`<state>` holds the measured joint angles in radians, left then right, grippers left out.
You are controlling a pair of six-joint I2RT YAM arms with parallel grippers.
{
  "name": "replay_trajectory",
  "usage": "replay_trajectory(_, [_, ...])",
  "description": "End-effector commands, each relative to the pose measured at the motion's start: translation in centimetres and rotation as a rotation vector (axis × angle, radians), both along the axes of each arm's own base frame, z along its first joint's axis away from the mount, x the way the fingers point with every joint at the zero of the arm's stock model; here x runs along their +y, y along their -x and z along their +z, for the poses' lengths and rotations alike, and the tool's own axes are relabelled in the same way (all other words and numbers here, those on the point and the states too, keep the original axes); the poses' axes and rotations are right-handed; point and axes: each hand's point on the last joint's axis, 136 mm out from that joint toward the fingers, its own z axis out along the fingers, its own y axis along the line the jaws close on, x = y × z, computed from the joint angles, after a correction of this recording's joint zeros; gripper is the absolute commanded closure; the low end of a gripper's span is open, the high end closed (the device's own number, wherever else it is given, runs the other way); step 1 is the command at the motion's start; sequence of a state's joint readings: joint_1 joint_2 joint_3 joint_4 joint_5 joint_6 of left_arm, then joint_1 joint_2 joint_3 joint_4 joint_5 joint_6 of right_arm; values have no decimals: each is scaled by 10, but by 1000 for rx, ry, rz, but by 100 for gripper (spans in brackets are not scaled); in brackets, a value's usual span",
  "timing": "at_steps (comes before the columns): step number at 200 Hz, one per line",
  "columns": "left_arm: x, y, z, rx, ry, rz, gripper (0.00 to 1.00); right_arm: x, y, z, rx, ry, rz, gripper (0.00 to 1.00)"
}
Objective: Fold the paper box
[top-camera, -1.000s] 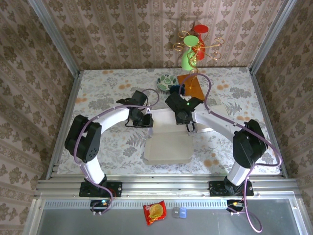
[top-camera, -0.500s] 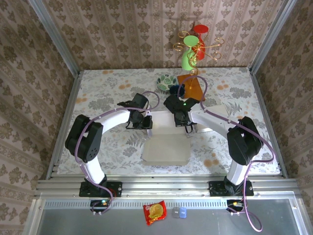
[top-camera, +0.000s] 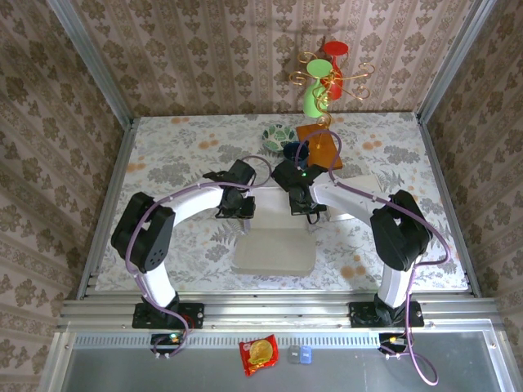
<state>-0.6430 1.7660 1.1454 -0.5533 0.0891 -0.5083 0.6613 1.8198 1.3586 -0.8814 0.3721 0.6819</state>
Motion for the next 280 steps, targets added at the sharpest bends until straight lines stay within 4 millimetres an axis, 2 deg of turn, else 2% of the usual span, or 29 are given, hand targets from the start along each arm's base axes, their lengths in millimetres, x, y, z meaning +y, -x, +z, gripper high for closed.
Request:
replay_trajectory(1, [22,-3,2,-33,-85,58,82,-12,12,-6,67,52,-20,100])
replay_trajectory(32, [20,-8,13,-83,-71,41,81,-11,13,-8,75,49,-18,100])
replay_trajectory(62, [19,-8,8,-66,-81,28,84,-8,13,-11,85,40,-19,100])
replay_trajectory(99, [21,-8,6,-71,-114,31,100,-7,14,-12,93,34,-20,100])
replay_trajectory(143, [24,-6,6,-79,-147,24,100,-6,15,-15,103,29,-23,100])
replay_trajectory(158, [23,-8,14,-96,-132,25,83,-6,15,-16,107,28,-26,100])
replay_trajectory(197, [14,-12,35,-86,-7,12,65,-5,15,-18,122,21,-31,100])
replay_trajectory(234, [1,-4,34,-22,83,-43,65,-5,15,-20,127,14,-35,100])
replay_trajectory(280, [0,1,21,21,67,-58,68,-7,16,-22,137,8,-47,100])
